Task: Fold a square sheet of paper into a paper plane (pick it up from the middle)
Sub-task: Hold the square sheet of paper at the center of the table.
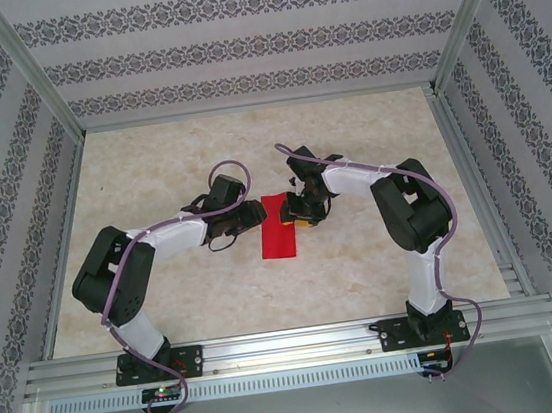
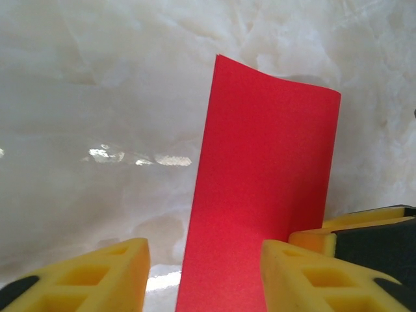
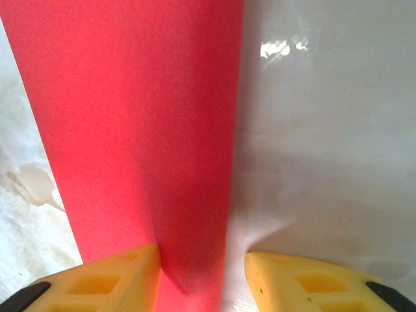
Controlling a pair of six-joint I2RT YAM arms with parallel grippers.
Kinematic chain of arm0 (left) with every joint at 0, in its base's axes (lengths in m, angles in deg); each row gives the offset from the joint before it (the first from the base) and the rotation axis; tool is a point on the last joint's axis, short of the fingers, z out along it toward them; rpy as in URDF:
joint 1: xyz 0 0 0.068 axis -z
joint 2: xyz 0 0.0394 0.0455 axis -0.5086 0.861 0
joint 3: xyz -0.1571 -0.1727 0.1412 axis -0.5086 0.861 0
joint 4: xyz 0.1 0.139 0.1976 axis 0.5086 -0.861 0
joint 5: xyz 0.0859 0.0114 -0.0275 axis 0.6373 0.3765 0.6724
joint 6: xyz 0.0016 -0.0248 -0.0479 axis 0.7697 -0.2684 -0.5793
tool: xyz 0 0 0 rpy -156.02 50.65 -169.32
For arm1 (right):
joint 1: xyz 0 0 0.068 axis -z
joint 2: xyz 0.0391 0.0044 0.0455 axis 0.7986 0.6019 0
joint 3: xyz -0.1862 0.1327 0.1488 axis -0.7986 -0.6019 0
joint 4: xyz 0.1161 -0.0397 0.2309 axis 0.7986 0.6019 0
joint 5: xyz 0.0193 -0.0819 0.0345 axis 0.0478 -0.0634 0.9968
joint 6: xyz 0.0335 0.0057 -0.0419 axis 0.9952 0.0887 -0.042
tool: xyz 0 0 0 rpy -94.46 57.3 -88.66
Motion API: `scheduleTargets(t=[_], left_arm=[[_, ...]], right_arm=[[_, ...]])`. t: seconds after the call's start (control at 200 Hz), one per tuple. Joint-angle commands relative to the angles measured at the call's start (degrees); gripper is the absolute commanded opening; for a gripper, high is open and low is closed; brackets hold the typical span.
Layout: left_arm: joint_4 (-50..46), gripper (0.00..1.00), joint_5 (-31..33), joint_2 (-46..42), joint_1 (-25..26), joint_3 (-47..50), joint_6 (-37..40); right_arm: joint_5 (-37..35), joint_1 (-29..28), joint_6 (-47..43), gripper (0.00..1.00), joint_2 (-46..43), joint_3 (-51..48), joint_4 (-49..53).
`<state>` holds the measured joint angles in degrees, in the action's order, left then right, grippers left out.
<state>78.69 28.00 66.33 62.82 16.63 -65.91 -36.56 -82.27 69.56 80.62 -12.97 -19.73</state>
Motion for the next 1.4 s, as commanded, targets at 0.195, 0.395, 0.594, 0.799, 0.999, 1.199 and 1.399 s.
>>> scheduleTargets(t=[0.195, 0.395, 0.594, 0.799, 0.999, 1.199, 1.399], left_arm=[[6.30, 0.33, -8.15, 3.80, -0.52, -0.59, -0.04], [6.35, 0.28, -10.36, 5.72, 0.02, -2.14, 0.86], [4.87, 0.23, -10.58, 7.71, 0.45, -3.65, 1.13], [1.77, 0.20, -9.45, 8.57, 0.64, -3.90, 1.19], [-2.27, 0.20, -8.78, 10.27, 0.91, -3.71, 1.04], [-7.45, 0.19, -8.30, 12.11, 0.99, -5.25, 1.48], [-12.72, 0.18, -7.10, 14.11, 0.97, -7.32, 2.67]], right_arm=[[-12.39, -0.51, -1.02, 0.45, 8.11, -3.86, 4.10], [-12.31, -0.51, -1.25, 0.45, 8.51, -3.87, 4.04], [-12.19, -0.61, -1.17, 0.45, 8.55, -4.05, 3.79], [-12.15, -0.61, -1.18, 0.45, 8.46, -4.30, 3.83], [-10.68, -0.65, -0.91, 0.44, 7.77, -4.22, 3.66], [-6.57, 0.08, -0.67, 0.45, 2.68, -3.49, 2.86], [-0.37, 2.59, -1.99, 0.49, -8.28, -1.59, 2.74]])
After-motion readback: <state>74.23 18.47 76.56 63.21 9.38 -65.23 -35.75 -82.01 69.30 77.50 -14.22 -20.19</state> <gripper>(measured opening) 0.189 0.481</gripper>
